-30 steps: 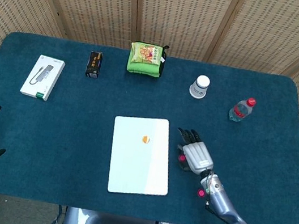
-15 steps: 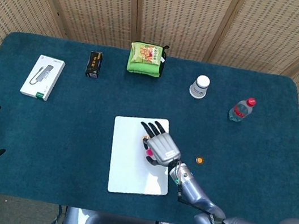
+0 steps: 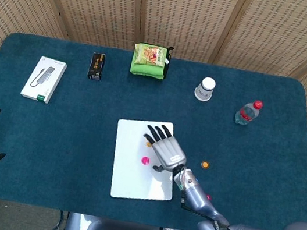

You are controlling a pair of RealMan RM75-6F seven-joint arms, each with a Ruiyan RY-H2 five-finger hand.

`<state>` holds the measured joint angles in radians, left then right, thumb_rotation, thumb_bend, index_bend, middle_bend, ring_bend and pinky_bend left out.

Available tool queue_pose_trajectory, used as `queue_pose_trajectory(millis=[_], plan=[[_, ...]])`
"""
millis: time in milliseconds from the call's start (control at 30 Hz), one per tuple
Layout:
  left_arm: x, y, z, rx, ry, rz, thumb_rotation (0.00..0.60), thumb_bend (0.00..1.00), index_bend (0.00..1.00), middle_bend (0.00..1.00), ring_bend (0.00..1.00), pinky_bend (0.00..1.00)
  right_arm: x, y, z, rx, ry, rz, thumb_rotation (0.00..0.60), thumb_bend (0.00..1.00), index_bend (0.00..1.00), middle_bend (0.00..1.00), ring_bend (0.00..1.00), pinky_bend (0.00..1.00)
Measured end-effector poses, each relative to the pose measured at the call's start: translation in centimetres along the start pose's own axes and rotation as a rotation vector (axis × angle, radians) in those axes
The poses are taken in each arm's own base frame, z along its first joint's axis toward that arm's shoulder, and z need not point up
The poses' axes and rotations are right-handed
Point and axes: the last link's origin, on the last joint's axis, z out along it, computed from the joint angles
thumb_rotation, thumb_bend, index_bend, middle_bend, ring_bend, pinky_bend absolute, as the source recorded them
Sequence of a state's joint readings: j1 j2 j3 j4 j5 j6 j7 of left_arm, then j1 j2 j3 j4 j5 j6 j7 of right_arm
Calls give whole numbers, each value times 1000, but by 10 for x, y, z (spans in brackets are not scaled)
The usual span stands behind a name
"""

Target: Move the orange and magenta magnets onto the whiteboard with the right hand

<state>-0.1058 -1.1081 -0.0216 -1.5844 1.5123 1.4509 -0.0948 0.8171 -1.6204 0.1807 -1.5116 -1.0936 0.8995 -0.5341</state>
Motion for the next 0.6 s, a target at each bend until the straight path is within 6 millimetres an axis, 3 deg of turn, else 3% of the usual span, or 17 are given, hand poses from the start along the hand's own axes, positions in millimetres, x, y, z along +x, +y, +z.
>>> queue_pose_trajectory(millis=[100,400,600], plan=[[0,1,0,-2,-3,1,600,0,0,0,0,0,-2,30,-16,-54,6,-16,600,260,352,0,0,0],[0,2,0,-2,-2,4,600,0,0,0,0,0,-30,105,-60,-216,-31,45,600,260,383,0,0,0],[0,2,0,0,-1,2,600,0,0,0,0,0,-43,130,-79,-262,-44,39,600,260,397,0,0,0]])
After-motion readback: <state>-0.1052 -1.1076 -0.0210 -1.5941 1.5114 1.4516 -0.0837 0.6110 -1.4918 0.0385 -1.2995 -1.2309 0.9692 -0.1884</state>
